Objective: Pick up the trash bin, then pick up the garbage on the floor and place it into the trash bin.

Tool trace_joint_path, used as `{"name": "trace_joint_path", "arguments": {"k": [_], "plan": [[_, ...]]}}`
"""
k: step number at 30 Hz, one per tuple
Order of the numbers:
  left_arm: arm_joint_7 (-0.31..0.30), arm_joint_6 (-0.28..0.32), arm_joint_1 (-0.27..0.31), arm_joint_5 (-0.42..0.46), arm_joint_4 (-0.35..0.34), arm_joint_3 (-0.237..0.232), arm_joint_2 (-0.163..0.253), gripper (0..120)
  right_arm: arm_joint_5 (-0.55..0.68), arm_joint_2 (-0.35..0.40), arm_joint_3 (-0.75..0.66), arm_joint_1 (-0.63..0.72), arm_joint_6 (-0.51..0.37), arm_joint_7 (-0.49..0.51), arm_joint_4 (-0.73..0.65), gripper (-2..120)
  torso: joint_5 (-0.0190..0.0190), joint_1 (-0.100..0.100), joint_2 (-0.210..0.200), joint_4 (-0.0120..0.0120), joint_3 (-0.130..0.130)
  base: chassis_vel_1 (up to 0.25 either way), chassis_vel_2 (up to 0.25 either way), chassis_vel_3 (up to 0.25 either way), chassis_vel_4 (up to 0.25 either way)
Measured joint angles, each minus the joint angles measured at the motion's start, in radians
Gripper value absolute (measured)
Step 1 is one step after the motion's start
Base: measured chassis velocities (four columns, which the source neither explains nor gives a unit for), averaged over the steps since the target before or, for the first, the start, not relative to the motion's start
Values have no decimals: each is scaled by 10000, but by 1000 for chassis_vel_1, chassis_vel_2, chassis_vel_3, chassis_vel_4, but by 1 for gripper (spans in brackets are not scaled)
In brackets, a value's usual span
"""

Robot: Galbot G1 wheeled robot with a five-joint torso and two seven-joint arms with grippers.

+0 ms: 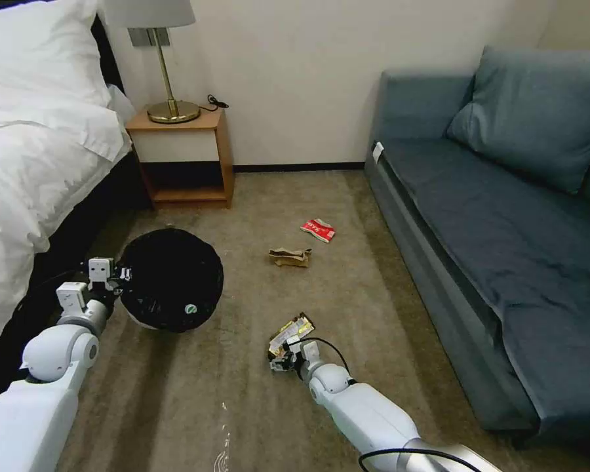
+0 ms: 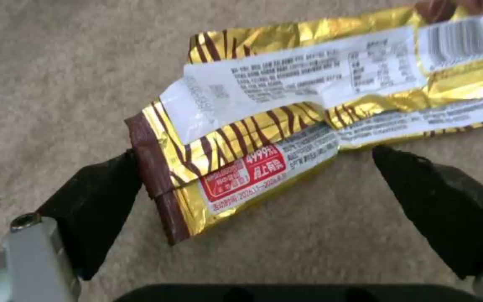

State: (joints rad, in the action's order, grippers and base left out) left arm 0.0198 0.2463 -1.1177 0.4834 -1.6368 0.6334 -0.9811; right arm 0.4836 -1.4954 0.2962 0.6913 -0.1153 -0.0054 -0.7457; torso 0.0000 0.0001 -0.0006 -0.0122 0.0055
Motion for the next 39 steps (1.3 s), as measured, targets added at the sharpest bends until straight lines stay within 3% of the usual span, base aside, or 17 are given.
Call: {"name": "trace_joint_path", "arguments": {"k": [33, 39], "plan": [[104, -178, 85, -40, 151, -181, -174, 4, -962, -494, -241, -301, 1026, -993, 1283, 96, 0, 0, 0, 0, 0, 0, 0, 0, 0], [105, -218, 126, -38, 198, -201, -221, 4, -1067, -558, -364, -354, 1106, -1042, 1465, 76, -1, 0, 0, 1, 0, 0, 0, 0, 0]]}}
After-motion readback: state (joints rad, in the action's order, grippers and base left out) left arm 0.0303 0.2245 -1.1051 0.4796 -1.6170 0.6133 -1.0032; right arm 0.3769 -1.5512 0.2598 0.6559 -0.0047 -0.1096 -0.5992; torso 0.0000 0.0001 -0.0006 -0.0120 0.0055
